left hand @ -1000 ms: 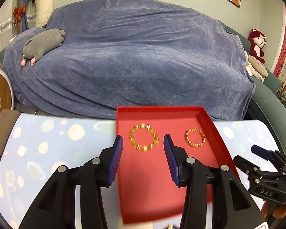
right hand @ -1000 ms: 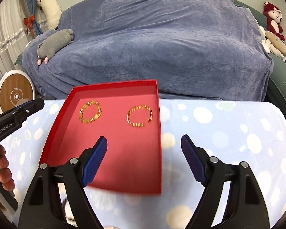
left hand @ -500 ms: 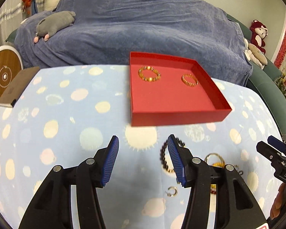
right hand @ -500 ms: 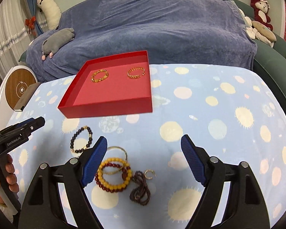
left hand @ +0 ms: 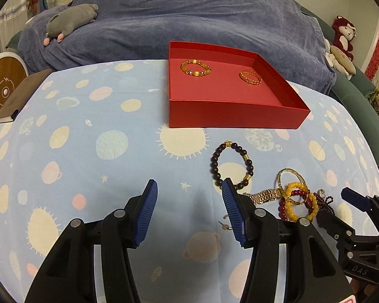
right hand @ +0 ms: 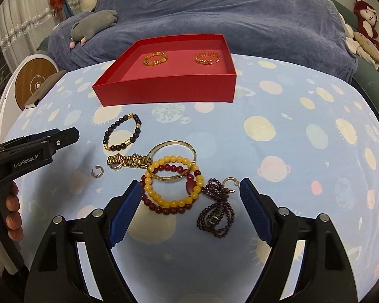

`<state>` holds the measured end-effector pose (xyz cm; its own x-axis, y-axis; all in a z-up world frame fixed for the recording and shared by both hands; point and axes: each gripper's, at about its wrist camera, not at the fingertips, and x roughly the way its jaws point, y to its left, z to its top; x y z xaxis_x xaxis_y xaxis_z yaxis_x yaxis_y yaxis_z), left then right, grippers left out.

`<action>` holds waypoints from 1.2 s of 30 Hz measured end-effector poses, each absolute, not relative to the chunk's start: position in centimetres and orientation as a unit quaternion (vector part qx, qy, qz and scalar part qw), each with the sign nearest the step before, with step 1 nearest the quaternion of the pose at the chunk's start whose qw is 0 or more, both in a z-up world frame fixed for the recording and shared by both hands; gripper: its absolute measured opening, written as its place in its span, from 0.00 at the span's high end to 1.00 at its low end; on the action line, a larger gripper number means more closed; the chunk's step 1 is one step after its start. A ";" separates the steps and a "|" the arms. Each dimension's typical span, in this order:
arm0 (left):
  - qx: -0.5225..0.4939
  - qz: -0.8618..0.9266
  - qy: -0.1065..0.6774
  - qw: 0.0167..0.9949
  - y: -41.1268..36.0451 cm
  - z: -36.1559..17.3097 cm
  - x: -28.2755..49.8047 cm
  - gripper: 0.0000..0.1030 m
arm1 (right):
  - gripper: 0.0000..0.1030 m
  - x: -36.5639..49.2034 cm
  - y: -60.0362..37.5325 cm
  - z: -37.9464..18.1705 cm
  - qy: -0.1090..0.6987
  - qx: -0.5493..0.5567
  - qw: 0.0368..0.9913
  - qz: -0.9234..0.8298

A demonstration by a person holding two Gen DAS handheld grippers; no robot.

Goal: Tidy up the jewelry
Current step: 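Withdraw both tools from the box back over the remaining jewelry, then grasp the dark bead bracelet with the left tool while the right tool grasps the thin gold bangle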

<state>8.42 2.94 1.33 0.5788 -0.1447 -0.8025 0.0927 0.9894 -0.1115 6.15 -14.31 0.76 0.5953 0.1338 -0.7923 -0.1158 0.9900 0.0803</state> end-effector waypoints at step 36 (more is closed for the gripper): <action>-0.052 -0.084 0.473 0.875 3.0 0.4 9.1 0.51 | 0.46 9.2 -14.1 -1.2 0.460 0.041 0.882 0.094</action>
